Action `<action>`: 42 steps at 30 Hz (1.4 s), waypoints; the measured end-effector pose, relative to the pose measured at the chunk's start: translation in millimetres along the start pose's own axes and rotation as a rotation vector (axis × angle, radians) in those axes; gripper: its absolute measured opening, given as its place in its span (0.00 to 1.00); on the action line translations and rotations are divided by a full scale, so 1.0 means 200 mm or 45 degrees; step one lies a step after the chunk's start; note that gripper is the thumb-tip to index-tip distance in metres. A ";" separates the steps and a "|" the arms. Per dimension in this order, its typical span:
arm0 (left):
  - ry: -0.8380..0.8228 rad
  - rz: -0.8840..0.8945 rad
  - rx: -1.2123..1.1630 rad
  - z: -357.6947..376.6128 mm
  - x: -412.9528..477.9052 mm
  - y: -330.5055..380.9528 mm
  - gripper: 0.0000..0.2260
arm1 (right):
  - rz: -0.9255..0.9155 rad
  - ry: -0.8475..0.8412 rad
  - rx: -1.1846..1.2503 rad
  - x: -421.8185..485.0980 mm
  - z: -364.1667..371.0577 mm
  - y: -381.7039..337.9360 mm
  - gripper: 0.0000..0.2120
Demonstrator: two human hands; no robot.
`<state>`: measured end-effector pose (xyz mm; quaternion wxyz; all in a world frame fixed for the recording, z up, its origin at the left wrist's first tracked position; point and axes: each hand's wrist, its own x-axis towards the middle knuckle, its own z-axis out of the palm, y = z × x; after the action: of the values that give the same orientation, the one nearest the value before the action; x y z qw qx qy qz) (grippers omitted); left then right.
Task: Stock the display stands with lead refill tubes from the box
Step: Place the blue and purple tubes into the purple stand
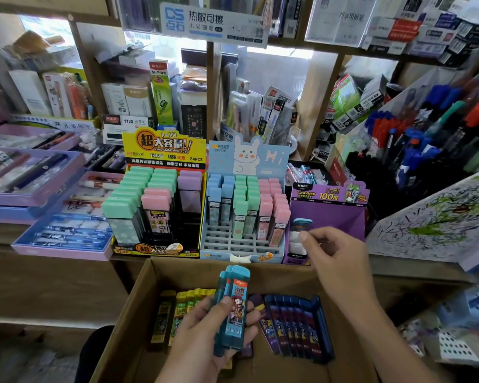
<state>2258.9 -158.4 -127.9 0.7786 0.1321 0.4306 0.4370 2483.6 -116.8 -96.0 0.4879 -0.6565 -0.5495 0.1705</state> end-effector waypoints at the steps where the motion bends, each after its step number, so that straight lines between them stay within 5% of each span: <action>1: 0.004 -0.009 -0.012 0.00 0.00 0.00 0.09 | 0.007 -0.043 0.027 -0.04 0.01 -0.01 0.06; 7: -0.010 -0.013 -0.042 -0.01 0.02 0.00 0.09 | 0.336 -0.508 0.163 -0.23 0.12 -0.01 0.03; 10: -0.006 0.023 0.007 -0.02 0.03 -0.02 0.14 | 0.479 -0.724 0.251 -0.27 0.15 0.01 0.08; 13: -0.030 0.071 0.094 -0.02 0.03 -0.03 0.08 | 0.508 -0.791 0.357 -0.27 0.15 0.00 0.12; 25: -0.025 0.143 0.141 -0.04 0.06 -0.05 0.06 | 0.529 -0.608 0.585 -0.25 0.12 0.01 0.06; 38: 0.103 0.176 0.085 -0.06 0.06 -0.04 0.18 | 0.068 0.018 0.355 0.06 -0.16 0.06 0.04; 42: 0.094 0.161 0.087 -0.05 0.04 -0.03 0.12 | -0.015 0.045 0.282 0.14 -0.13 0.07 0.04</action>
<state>2257.5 -157.1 -142.6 0.7280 0.1693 0.4646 0.4748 2521.2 -103.7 -87.4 0.5681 -0.5981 -0.5224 0.2158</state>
